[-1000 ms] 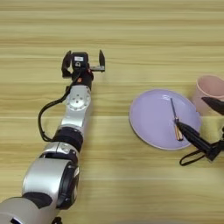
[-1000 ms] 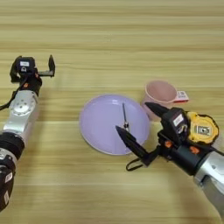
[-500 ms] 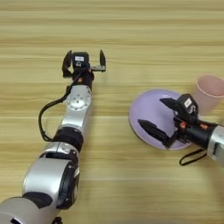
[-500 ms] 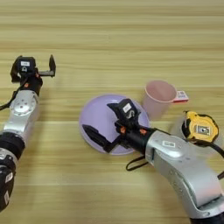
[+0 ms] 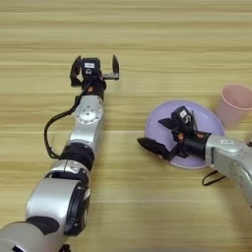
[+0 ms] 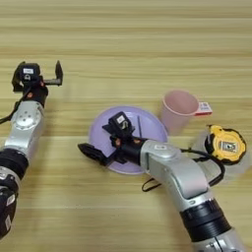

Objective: Move the objects on the table

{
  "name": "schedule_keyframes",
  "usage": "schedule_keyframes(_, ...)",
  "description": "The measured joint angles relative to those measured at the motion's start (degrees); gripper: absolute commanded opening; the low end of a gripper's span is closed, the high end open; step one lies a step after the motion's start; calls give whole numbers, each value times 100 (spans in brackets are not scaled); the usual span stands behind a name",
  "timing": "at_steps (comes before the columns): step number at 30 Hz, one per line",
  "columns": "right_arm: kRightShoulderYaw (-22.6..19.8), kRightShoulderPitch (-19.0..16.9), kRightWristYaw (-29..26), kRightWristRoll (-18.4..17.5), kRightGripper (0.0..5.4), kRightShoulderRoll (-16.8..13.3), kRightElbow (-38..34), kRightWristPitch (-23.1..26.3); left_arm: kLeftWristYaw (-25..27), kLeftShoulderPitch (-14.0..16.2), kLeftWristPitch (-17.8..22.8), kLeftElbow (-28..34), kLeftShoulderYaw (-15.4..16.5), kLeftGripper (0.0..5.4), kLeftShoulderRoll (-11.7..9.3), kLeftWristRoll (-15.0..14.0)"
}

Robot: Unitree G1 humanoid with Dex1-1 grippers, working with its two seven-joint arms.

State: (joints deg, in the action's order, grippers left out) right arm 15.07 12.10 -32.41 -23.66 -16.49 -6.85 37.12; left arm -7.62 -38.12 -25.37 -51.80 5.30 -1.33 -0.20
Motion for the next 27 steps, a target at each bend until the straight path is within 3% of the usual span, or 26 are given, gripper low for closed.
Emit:
schedule_keyframes(8, 30, 49, -53, 127, 536, 160, 468, 79, 1, 2, 1, 16, -1, 540, 1, 0)
schedule_keyframes(13, 44, 303, -48, 218, 536, 352, 853, 92, 1, 5, 3, 27, -1, 540, 2, 0)
schedule_keyframes(20, 171, 177, -93, 174, 536, 458, 616, 247, 2, 5, 3, 48, 0, 540, 3, 0)
schedule_keyframes(27, 436, -27, -204, -27, 536, 755, 356, 581, 4, 6, 5, 49, 1, 540, 3, -1)
